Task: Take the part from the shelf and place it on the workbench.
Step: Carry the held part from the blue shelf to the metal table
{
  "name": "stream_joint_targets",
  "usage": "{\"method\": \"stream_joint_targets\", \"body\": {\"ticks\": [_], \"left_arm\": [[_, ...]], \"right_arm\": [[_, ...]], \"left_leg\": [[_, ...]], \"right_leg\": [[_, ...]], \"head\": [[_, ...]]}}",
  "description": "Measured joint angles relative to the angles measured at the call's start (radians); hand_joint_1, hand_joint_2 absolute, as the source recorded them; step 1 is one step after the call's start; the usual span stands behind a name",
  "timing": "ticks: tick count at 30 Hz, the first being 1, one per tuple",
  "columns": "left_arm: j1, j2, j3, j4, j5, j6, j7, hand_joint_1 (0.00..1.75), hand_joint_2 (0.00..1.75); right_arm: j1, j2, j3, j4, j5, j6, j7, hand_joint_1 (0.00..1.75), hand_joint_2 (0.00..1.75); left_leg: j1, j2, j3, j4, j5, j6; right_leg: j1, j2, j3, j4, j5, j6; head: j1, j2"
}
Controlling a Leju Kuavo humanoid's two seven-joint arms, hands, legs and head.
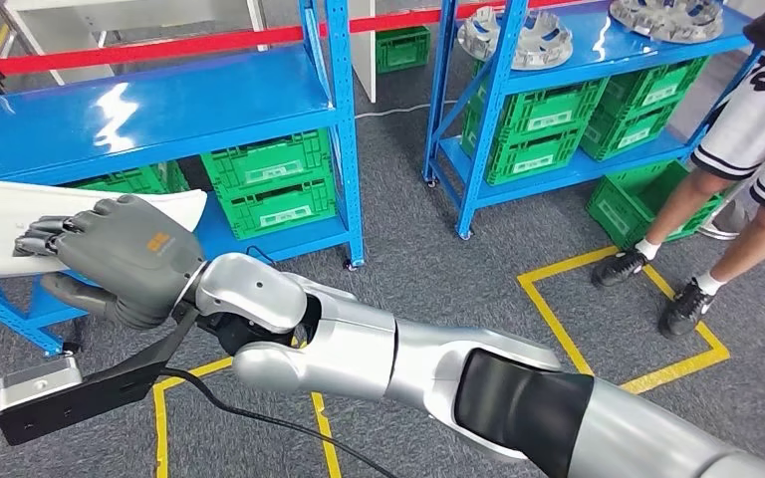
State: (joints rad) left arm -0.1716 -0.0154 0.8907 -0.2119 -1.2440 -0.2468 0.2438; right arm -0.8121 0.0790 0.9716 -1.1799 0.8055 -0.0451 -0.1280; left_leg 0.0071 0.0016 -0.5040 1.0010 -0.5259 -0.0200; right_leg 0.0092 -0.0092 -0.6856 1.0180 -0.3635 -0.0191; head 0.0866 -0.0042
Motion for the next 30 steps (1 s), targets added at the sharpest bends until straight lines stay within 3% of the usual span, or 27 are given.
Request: {"method": "stream_joint_targets", "body": {"ticks": [1, 2, 4, 5, 6, 7, 8, 9, 11, 13, 15, 17, 20, 21, 22, 23, 25, 27, 30], "left_arm": [[0.001, 0.0, 0.0, 0.0, 0.0, 0.0, -0.003, 0.0, 1.75], [0.002, 0.0, 0.0, 0.0, 0.0, 0.0, -0.008, 0.0, 1.75], [0.002, 0.0, 0.0, 0.0, -0.001, 0.0, -0.016, 0.0, 1.75], [0.003, 0.0, 0.0, 0.0, -0.003, 0.0, -0.018, 0.0, 1.75], [0.003, 0.0, 0.0, 0.0, -0.004, 0.0, -0.018, 0.0, 1.75], [0.003, 0.0, 0.0, 0.0, -0.006, 0.0, -0.017, 0.0, 1.75], [0.004, 0.0, 0.0, 0.0, -0.008, 0.0, -0.017, 0.0, 1.75], [0.004, -0.001, 0.0, 0.0, -0.009, 0.0, -0.016, 0.0, 1.75], [0.001, -0.007, 0.0, 0.001, -0.01, 0.0, -0.014, 0.0, 1.75], [-0.004, -0.012, 0.0, 0.002, -0.01, 0.0, -0.013, 0.0, 1.75], [-0.003, -0.011, 0.0, 0.002, -0.01, 0.0, -0.012, 0.0, 1.75], [0.0, -0.01, 0.0, 0.004, -0.01, 0.0, -0.011, 0.0, 1.75], [0.002, -0.005, 0.0, 0.004, -0.01, 0.0, -0.01, 0.0, 1.75], [0.004, -0.004, 0.0, 0.004, -0.009, 0.0, -0.01, 0.0, 1.75], [0.007, -0.003, 0.0, 0.004, -0.009, 0.0, -0.01, 0.0, 1.75], [0.009, -0.002, 0.0, 0.004, -0.008, 0.0, -0.01, 0.0, 1.75], [0.011, -0.003, 0.0, 0.004, -0.008, 0.0, -0.011, 0.0, 1.75], [0.01, -0.002, 0.0, 0.004, -0.007, 0.0, -0.014, 0.0, 1.75], [0.01, 0.0, 0.0, 0.004, -0.006, 0.0, -0.016, 0.0, 1.75]], "right_arm": [[0.001, -0.002, 0.0, 0.0, -0.001, 0.001, 0.0, 1.75, 1.75], [0.002, -0.003, 0.0, 0.0, -0.001, 0.001, -0.001, 1.75, 1.75], [0.004, -0.005, 0.0, 0.0, -0.002, 0.001, -0.004, 1.75, 1.75], [0.005, -0.005, 0.0, 0.001, -0.002, 0.001, -0.007, 1.75, 1.75], [0.007, -0.006, 0.001, 0.002, -0.001, 0.0, -0.009, 1.75, 1.75], [0.008, -0.006, 0.002, 0.003, -0.001, 0.0, -0.011, 1.75, 1.75], [0.009, -0.006, 0.003, 0.004, 0.0, 0.0, -0.013, 1.75, 1.75], [0.007, -0.006, 0.004, 0.004, 0.0, 0.0, -0.016, 1.75, 1.75], [0.002, -0.005, 0.005, 0.004, 0.001, -0.001, -0.021, 1.75, 1.75], [-0.003, -0.005, 0.005, 0.004, 0.001, -0.001, -0.025, 1.75, 1.75], [-0.005, -0.006, 0.006, 0.004, 0.001, 0.0, -0.026, 1.75, 1.75], [-0.007, -0.006, 0.007, 0.004, 0.001, 0.0, -0.027, 1.75, 1.75], [-0.005, -0.006, 0.008, 0.004, 0.002, 0.0, -0.026, 1.75, 1.75], [-0.003, -0.006, 0.009, 0.005, 0.002, 0.0, -0.026, 1.75, 1.75], [-0.002, -0.006, 0.01, 0.005, 0.002, 0.0, -0.026, 1.75, 1.75], [-0.001, -0.006, 0.011, 0.005, 0.002, 0.0, -0.026, 1.75, 1.75], [-0.002, -0.006, 0.011, 0.005, 0.003, 0.0, -0.026, 1.75, 1.75], [-0.005, -0.006, 0.012, 0.005, 0.003, 0.001, -0.027, 1.75, 1.75], [-0.009, -0.007, 0.014, 0.005, 0.005, 0.002, -0.028, 1.75, 1.75]], "left_leg": [[0.0, 0.001, -0.008, -0.001, 0.009, 0.01], [0.002, 0.003, -0.018, -0.002, 0.019, 0.018], [0.001, 0.004, -0.043, -0.001, 0.04, 0.027], [0.0, 0.004, -0.056, 0.0, 0.051, 0.028], [-0.001, 0.003, -0.069, 0.001, 0.06, 0.029], [-0.002, 0.003, -0.081, 0.003, 0.068, 0.028], [-0.003, 0.001, -0.091, 0.005, 0.076, 0.027], [-0.003, -0.004, -0.1, 0.007, 0.082, 0.025], [0.0, -0.012, -0.113, 0.01, 0.094, 0.016], [0.005, -0.021, -0.121, 0.009, 0.106, 0.004], [0.006, -0.032, -0.126, 0.007, 0.114, -0.008], [0.005, -0.028, -0.146, 0.045, 0.087, -0.018], [0.012, -0.015, -0.218, 0.219, -0.006, -0.04], [0.016, -0.013, -0.233, 0.261, -0.019, -0.047], [0.019, -0.009, -0.232, 0.271, -0.013, -0.054], [0.023, -0.004, -0.212, 0.244, 0.008, -0.06], [0.027, 0.026, -0.136, 0.122, 0.055, -0.072], [0.022, 0.05, -0.095, 0.047, 0.07, -0.062], [0.019, 0.033, -0.103, 0.04, 0.062, -0.019]], "right_leg": [[-0.001, 0.002, -0.009, 0.015, -0.019, 0.006], [-0.003, 0.004, -0.024, 0.051, -0.058, 0.013], [-0.005, 0.007, -0.061, 0.174, -0.157, 0.022], [-0.005, 0.007, -0.075, 0.237, -0.187, 0.024], [-0.005, 0.008, -0.079, 0.279, -0.191, 0.024], [-0.004, 0.008, -0.067, 0.289, -0.177, 0.021], [-0.002, 0.009, -0.035, 0.261, -0.154, 0.016], [0.001, 0.019, 0.015, 0.2, -0.132, 0.008], [0.006, 0.052, 0.115, 0.058, -0.127, -0.013], [0.011, 0.066, 0.156, -0.012, -0.144, -0.026], [0.01, 0.048, 0.16, -0.032, -0.138, -0.029], [0.001, 0.026, 0.163, -0.045, -0.126, -0.033], [-0.004, -0.007, 0.154, -0.042, -0.121, -0.035], [-0.005, -0.018, 0.15, -0.039, -0.121, -0.035], [-0.007, -0.029, 0.146, -0.034, -0.121, -0.033], [-0.011, -0.04, 0.142, -0.028, -0.123, -0.03], [-0.016, -0.058, 0.135, -0.014, -0.131, -0.018], [-0.013, -0.072, 0.13, 0.0, -0.138, -0.003], [-0.009, -0.088, 0.127, 0.009, -0.142, 0.014]], "head": [[0.001, 0.0], [0.001, 0.0], [0.002, 0.0], [0.002, 0.0], [0.002, 0.0], [0.002, 0.0], [0.003, 0.0], [0.004, 0.0], [0.007, 0.0], [0.015, 0.0], [0.023, 0.0], [0.021, 0.0], [0.018, 0.0], [0.018, 0.0], [0.018, 0.0], [0.019, 0.0], [0.017, 0.0], [0.014, 0.0], [0.015, 0.0]]}}
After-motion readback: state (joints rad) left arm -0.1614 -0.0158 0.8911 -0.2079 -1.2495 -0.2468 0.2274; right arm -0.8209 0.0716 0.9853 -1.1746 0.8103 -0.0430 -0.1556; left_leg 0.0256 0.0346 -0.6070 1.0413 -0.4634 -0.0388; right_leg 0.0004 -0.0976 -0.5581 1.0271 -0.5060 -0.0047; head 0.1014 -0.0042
